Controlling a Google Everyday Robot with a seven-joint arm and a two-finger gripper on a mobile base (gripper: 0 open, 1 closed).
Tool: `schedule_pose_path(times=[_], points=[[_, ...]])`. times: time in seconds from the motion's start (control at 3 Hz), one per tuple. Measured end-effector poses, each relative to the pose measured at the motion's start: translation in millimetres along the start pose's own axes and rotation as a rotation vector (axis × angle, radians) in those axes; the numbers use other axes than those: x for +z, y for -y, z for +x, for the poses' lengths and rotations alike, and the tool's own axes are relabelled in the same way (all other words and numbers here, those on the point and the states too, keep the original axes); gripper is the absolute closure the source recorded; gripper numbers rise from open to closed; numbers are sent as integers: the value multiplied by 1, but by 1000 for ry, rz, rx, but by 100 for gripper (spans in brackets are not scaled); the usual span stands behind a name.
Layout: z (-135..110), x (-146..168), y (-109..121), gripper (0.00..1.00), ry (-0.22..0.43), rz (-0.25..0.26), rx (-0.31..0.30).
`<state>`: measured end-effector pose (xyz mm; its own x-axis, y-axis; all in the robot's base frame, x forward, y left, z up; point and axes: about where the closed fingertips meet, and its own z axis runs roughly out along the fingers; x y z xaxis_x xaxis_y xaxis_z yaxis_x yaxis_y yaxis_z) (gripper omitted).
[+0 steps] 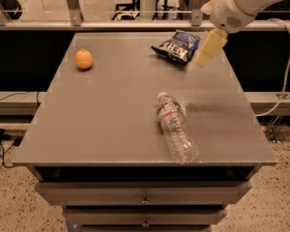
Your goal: Pick blue chip bag
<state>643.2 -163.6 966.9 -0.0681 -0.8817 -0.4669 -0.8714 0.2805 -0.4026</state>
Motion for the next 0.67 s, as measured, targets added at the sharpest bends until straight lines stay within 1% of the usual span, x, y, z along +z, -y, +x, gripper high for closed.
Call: schedule_pose_path(times=[0.33,0.67], points=[[-12,38,36,0,35,48,54],[-10,94,72,0,30,45,209]])
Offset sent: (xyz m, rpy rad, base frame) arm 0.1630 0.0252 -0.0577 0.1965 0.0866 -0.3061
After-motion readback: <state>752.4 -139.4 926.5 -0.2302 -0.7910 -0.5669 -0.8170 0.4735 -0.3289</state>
